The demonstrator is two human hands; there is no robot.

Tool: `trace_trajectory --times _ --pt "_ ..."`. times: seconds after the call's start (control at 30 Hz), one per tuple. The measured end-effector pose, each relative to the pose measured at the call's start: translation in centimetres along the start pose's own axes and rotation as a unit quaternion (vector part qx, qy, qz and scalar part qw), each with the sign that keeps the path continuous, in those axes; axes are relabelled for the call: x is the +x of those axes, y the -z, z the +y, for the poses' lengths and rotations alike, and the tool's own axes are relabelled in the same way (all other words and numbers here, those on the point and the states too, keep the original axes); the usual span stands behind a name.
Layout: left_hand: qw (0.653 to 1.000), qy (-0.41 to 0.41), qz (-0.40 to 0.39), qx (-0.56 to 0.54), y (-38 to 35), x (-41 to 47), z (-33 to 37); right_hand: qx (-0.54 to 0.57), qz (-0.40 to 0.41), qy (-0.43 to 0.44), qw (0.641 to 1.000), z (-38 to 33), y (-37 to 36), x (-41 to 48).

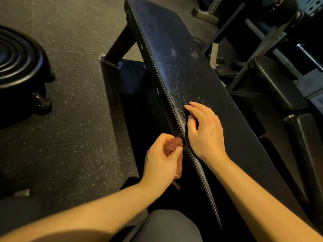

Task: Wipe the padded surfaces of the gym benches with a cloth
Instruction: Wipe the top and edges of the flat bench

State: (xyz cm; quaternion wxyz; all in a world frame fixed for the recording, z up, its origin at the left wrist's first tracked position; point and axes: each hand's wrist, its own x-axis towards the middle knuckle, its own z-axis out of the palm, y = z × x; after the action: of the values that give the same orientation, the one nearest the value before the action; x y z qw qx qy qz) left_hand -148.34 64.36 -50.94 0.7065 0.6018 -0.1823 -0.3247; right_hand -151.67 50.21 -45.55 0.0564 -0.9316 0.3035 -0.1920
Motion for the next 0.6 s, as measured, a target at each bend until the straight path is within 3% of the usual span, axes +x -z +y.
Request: trace_trajectory --times 0.13,0.2,0.3,0.37,0.5,0.6 --pt "0.994 0.017 0.110 -0.017 1.0 8.8 2.1 0.001 0.004 0.002 1.000 0.1 -0.1 0.1" --pt "0.992 -0.003 0.123 -0.002 1.2 9.2 2.1 -0.005 0.000 0.000 1.000 0.0 -0.1 0.1" --pt "1.000 -0.021 0.009 -0.016 0.6 2.5 0.9 -0.005 0.007 0.002 1.000 0.0 -0.1 0.1" --pt "0.997 -0.048 -0.027 0.047 0.5 0.1 0.0 -0.005 0.001 0.000 1.000 0.0 -0.1 0.1" --pt "0.996 -0.065 0.061 0.021 1.2 7.6 1.1 -0.005 0.002 0.001 1.000 0.0 0.0 0.0" --pt "0.989 -0.070 0.117 0.064 2.3 11.9 2.3 -0.007 -0.005 -0.003 1.000 0.1 0.0 0.1"
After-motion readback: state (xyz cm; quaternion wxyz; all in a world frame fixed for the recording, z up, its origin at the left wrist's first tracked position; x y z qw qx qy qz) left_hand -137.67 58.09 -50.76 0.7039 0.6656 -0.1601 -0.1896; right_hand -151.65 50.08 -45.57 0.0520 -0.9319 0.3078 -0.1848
